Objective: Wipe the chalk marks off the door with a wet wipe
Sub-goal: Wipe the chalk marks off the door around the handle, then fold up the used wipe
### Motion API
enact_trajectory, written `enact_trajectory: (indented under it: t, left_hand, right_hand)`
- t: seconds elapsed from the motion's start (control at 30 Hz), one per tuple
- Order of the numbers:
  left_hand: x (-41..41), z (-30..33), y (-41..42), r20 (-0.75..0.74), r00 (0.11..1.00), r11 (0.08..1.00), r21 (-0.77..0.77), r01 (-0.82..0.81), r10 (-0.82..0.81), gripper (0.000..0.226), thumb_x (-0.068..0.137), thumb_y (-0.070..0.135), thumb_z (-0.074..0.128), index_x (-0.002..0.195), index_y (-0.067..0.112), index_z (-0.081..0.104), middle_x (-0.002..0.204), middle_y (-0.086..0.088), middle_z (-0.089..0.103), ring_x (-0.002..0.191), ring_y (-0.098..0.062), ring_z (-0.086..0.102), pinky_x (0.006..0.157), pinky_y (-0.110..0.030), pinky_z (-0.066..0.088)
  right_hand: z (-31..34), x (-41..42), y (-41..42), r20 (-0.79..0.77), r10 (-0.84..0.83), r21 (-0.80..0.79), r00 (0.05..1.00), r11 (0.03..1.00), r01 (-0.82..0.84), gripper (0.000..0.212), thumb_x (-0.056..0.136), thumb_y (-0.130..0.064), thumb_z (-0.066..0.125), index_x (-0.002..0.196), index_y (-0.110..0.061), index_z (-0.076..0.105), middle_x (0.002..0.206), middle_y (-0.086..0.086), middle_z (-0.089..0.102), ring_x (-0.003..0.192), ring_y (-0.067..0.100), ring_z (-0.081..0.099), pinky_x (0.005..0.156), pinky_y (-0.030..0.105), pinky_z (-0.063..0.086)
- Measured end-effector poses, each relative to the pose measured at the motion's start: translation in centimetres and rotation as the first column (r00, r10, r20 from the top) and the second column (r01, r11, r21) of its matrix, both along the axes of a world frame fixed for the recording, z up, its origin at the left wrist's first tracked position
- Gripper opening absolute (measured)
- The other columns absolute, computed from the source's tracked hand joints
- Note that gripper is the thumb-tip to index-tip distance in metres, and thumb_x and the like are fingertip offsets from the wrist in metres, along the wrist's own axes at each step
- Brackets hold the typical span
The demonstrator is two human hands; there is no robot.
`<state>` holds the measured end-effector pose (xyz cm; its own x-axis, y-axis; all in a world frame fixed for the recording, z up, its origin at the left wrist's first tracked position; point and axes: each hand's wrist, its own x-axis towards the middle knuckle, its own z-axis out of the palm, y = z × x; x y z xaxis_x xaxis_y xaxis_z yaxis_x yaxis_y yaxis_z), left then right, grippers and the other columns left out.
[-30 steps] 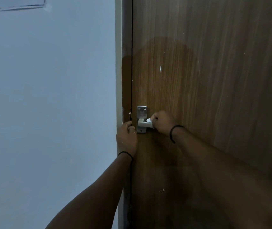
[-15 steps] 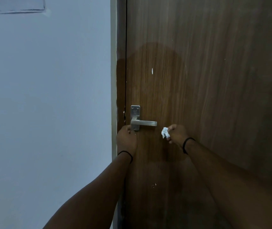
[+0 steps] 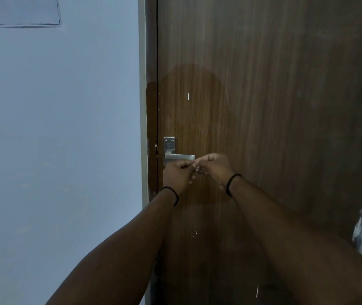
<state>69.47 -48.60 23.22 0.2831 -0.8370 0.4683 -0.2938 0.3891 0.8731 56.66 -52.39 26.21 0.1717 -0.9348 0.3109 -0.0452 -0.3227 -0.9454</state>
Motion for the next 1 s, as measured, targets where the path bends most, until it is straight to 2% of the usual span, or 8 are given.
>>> enact_trajectory:
  t: [0.1,0.23,0.3,0.43,0.53,0.63,0.8,1.0]
  left_hand:
    - [-0.4,0.3,0.7,-0.062,0.997,0.999,-0.036,0.034,-0.036,0.010,0.087,0.012,0.070,0.088,0.022,0.072,0.075,-0.005,0.074,0.059,-0.006,0.064,0.056,-0.017,0.053]
    - [-1.0,-0.1,0.7,-0.083,0.995,0.998,-0.034,0.052,-0.055,0.011,0.086,0.007,0.070,0.093,0.015,0.073,0.083,-0.006,0.074,0.068,-0.014,0.066,0.062,-0.023,0.056]
    - [-1.3,-0.5,0.3,-0.119,0.992,0.998,-0.042,0.046,-0.051,0.009,0.086,0.009,0.069,0.093,0.014,0.072,0.084,-0.006,0.074,0.070,-0.017,0.067,0.065,-0.030,0.057]
    - [-2.0,-1.7,-1.2,-0.170,0.980,0.994,-0.046,0.095,-0.101,0.013,0.092,0.018,0.065,0.105,0.016,0.067,0.088,-0.006,0.074,0.069,-0.014,0.067,0.062,-0.029,0.056]
    - [-2.8,-3.2,-3.2,-0.181,0.971,0.988,-0.010,0.157,-0.156,0.008,0.093,0.015,0.064,0.098,0.015,0.070,0.089,-0.008,0.073,0.069,-0.013,0.066,0.061,-0.026,0.055]
    - [-4.2,-4.9,-6.2,-0.219,0.953,0.976,0.021,0.217,-0.207,0.010,0.093,0.008,0.062,0.099,0.010,0.070,0.086,-0.006,0.073,0.065,-0.007,0.067,0.058,-0.023,0.055]
    - [-6.8,-7.7,-11.9,-0.294,0.922,0.950,0.110,0.293,-0.251,0.011,0.093,0.006,0.061,0.099,0.010,0.069,0.083,-0.003,0.072,0.066,-0.007,0.066,0.058,-0.020,0.052]
    - [-9.2,-8.2,-16.5,-0.309,0.919,0.895,0.293,0.337,-0.245,0.007,0.089,0.000,0.064,0.090,0.003,0.070,0.077,-0.009,0.072,0.057,-0.009,0.064,0.055,-0.021,0.051]
  right_hand:
    - [-0.2,-0.4,0.9,0.041,0.007,-0.072,0.999,0.997,-0.004,0.017,0.082,0.009,0.071,0.087,-0.006,0.065,0.093,0.013,0.067,0.084,0.022,0.067,0.068,0.026,0.060]
    - [-0.8,-1.0,1.2,0.020,0.018,-0.128,1.000,0.992,-0.016,0.034,0.081,0.018,0.064,0.106,-0.006,0.064,0.109,0.016,0.067,0.100,0.026,0.066,0.083,0.037,0.060]
    - [-1.3,-1.3,1.2,0.041,0.019,-0.160,0.999,0.987,-0.012,0.038,0.080,0.019,0.063,0.112,-0.003,0.062,0.108,0.017,0.068,0.095,0.023,0.067,0.078,0.032,0.059]
    - [-2.6,-2.4,0.0,0.115,0.006,-0.136,0.993,0.991,0.010,0.027,0.084,0.015,0.064,0.105,-0.002,0.061,0.101,0.018,0.069,0.085,0.021,0.068,0.071,0.026,0.059]
    - [-4.1,-3.5,-1.8,0.072,-0.032,-0.147,0.997,0.988,0.042,0.013,0.085,0.008,0.069,0.093,-0.003,0.069,0.094,0.016,0.071,0.074,0.014,0.066,0.065,0.021,0.058]
    - [-6.0,-5.0,-4.5,0.055,-0.079,-0.164,0.995,0.983,0.087,0.015,0.086,0.006,0.068,0.090,-0.008,0.073,0.087,0.008,0.072,0.072,0.010,0.065,0.062,0.019,0.055]
    - [-9.3,-7.6,-10.0,0.165,-0.110,-0.039,0.980,0.992,0.118,0.022,0.087,0.008,0.066,0.094,-0.012,0.067,0.086,0.006,0.072,0.076,0.014,0.071,0.064,0.023,0.060]
    - [-11.1,-10.8,-14.5,0.237,-0.142,0.218,0.961,0.972,0.089,0.009,0.085,0.004,0.070,0.085,-0.004,0.072,0.076,0.006,0.075,0.071,0.015,0.071,0.060,0.020,0.059]
